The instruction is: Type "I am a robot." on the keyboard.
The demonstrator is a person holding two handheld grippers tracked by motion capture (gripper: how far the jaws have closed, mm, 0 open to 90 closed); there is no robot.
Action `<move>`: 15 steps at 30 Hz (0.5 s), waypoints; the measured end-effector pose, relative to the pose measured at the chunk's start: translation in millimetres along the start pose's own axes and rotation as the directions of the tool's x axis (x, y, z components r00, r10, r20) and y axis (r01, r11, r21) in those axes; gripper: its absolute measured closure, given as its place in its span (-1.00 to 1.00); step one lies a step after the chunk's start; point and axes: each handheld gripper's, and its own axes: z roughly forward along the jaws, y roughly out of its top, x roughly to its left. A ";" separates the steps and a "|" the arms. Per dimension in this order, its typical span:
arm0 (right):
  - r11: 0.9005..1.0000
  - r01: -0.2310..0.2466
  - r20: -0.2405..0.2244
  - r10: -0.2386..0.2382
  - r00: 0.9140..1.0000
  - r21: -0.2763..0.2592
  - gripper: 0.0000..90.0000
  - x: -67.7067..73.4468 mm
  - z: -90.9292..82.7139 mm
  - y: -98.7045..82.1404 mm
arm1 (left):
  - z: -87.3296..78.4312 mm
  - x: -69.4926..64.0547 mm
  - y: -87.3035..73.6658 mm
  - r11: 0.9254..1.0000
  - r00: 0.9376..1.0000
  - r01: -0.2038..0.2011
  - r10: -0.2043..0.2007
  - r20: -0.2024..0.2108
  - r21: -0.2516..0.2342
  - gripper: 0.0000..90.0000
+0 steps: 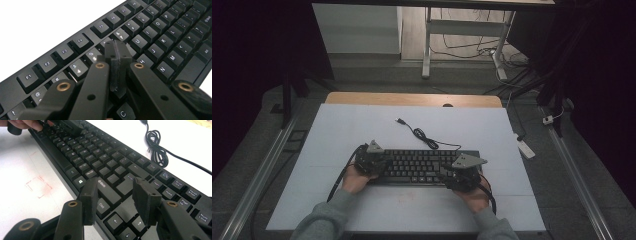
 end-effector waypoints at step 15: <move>1.000 -0.009 0.004 0.009 1.000 0.000 0.23 -0.3 0.0 -2.0 | -36.8 6.1 -6.0 0.994 0.999 0.053 -0.052 0.009 -0.093 0.34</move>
